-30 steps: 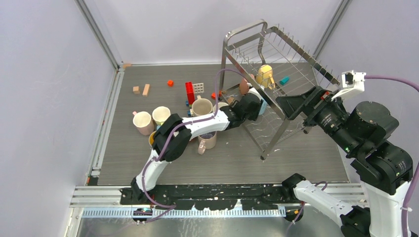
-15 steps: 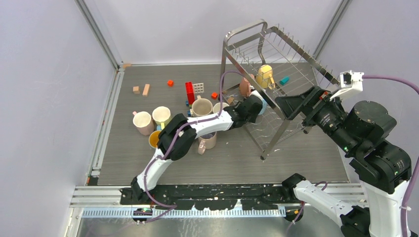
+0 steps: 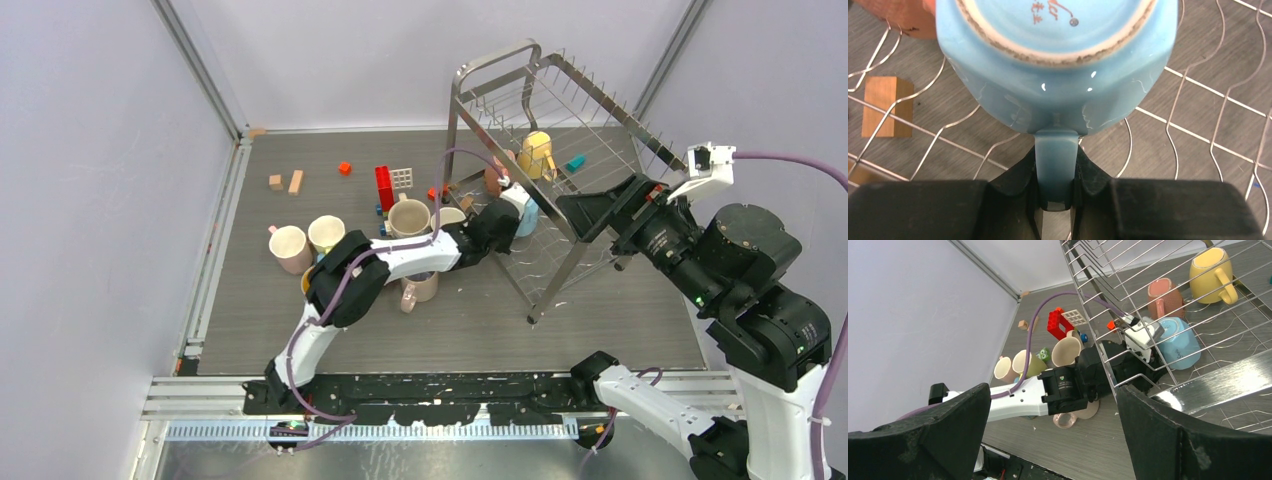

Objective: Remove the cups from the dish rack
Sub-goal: Unload the cup from the dish rack.

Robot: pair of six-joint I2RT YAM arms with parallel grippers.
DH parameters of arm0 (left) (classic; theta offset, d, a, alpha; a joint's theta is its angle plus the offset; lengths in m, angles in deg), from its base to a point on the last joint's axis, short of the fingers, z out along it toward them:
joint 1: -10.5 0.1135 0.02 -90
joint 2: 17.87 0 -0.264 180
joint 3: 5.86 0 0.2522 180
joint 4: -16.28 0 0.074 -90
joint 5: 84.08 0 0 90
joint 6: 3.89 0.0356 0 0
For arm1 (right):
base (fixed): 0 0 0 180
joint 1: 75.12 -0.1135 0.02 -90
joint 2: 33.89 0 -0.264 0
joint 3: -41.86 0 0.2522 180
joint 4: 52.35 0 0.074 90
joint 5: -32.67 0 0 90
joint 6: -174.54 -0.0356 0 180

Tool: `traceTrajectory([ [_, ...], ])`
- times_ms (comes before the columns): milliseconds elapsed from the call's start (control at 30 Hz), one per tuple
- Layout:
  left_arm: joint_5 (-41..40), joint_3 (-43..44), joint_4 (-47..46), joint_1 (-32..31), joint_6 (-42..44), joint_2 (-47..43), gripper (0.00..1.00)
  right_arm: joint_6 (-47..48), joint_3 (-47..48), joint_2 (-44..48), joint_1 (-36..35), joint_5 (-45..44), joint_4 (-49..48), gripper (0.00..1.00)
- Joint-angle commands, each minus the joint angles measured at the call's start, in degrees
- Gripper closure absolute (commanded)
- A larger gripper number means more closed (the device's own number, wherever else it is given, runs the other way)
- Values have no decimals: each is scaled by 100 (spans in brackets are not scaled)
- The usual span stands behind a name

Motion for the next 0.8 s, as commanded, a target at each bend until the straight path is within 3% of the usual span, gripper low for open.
traceTrajectory([
  [0, 319, -429, -1058, -9, 35, -801, 100, 28, -21, -13, -2, 52, -389, 0],
  [333, 426, -1266, -1398, -9, -329, -1804, 100, 67, -56, -67, 0, 75, -506, 0],
  [767, 61, -2366, -1069, 6, -841, -3263, 100, 0, 58, -337, -6, 464, -640, 0],
])
